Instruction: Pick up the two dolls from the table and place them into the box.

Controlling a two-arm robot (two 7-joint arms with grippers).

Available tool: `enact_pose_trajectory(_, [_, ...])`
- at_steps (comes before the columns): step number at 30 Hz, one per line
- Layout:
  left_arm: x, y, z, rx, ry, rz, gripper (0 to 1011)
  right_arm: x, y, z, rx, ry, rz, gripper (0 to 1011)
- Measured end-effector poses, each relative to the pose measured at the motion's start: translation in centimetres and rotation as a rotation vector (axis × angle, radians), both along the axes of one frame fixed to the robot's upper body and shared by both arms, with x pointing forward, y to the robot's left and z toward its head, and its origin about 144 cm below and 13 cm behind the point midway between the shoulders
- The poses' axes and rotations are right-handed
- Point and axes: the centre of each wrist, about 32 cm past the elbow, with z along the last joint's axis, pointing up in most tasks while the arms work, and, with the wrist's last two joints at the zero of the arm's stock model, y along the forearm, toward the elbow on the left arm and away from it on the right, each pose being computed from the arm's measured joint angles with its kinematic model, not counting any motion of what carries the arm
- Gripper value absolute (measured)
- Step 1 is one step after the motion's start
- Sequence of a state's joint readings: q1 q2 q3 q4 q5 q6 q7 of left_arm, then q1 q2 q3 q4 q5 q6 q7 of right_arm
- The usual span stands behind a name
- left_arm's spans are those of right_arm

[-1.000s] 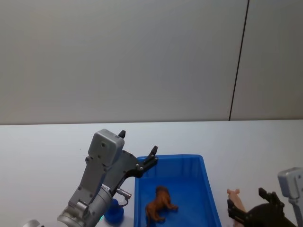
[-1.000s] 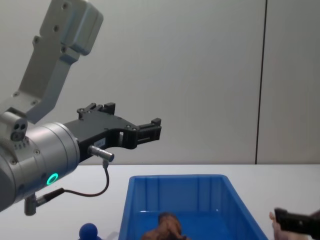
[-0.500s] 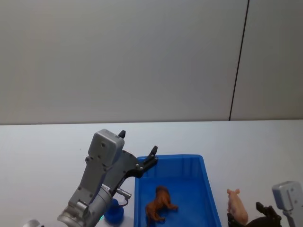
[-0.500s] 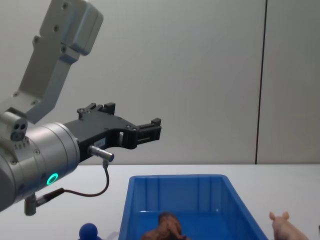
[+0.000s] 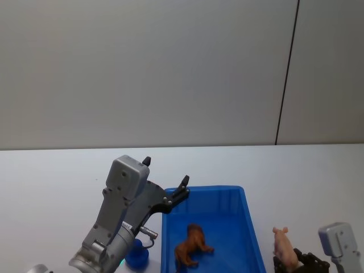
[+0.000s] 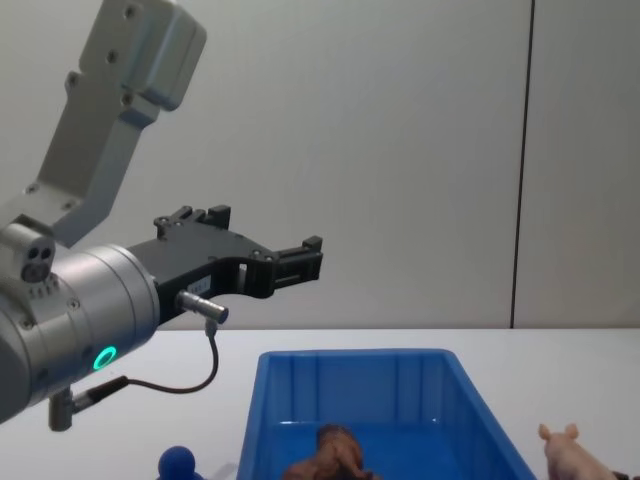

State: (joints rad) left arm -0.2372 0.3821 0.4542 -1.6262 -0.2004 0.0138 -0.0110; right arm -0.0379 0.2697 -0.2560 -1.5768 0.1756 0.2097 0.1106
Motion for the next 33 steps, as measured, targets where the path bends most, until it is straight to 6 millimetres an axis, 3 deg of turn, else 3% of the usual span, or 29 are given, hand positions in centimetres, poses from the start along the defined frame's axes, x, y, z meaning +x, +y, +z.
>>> enact_pose_trajectory(4, [0.0,0.0,0.0,0.000,0.000,0.000,1001,0.1,0.1,0.0,-0.002,-0.012,0.000,426])
enact_pose_trajectory(7, [0.0,0.0,0.0,0.000,0.000,0.000,1001,0.1,0.1,0.0,-0.004,-0.021,-0.002,380])
enact_pose_trajectory(22, [0.0,0.0,0.0,0.000,0.000,0.000,1001,0.3,0.6,2.9,0.049,-0.170,0.022,380])
enact_pose_trajectory(33, [0.0,0.0,0.0,0.000,0.000,0.000,1001,1.6,2.1,5.1,0.144,-0.237,0.129,380])
